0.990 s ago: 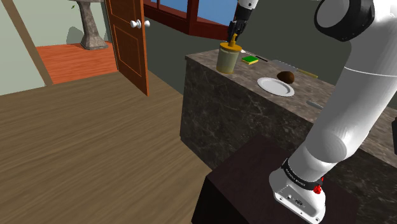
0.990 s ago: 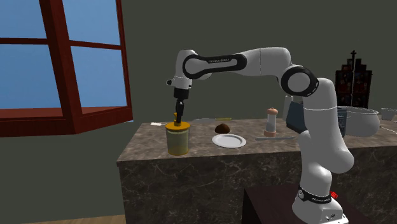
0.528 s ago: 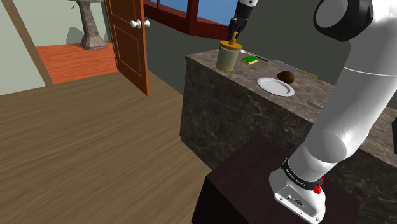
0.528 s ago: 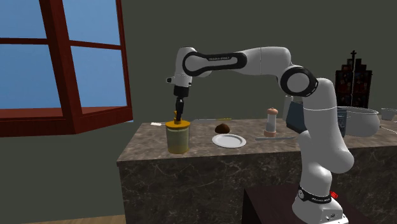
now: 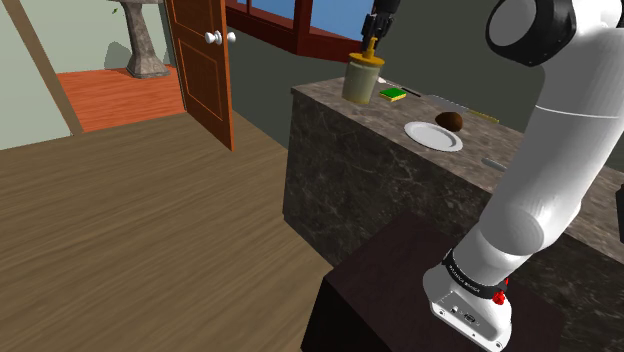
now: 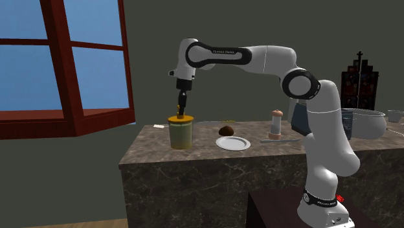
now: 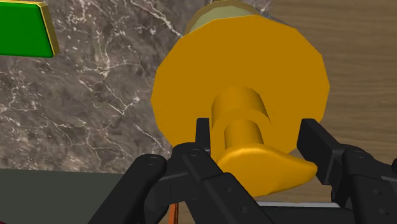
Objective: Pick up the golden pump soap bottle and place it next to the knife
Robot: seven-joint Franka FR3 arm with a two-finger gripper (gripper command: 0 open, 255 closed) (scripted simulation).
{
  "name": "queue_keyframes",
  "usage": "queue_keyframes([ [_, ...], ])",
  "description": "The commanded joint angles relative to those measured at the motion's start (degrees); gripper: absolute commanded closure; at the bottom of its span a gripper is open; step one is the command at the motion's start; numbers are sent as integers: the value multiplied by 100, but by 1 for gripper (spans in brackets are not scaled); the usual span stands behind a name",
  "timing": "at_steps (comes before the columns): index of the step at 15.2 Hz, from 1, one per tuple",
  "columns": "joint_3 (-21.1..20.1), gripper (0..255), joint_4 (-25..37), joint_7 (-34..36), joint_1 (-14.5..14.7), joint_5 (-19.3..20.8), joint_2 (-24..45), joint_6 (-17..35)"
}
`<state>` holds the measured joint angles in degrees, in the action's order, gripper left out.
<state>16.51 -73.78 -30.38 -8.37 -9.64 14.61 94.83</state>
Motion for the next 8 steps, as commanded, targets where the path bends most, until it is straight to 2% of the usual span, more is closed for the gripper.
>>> queue_keyframes([
  [1,4,255,259,11,-24,-19,58,-200],
  [8,12,255,1341,44,-160,-134,413,-937],
])
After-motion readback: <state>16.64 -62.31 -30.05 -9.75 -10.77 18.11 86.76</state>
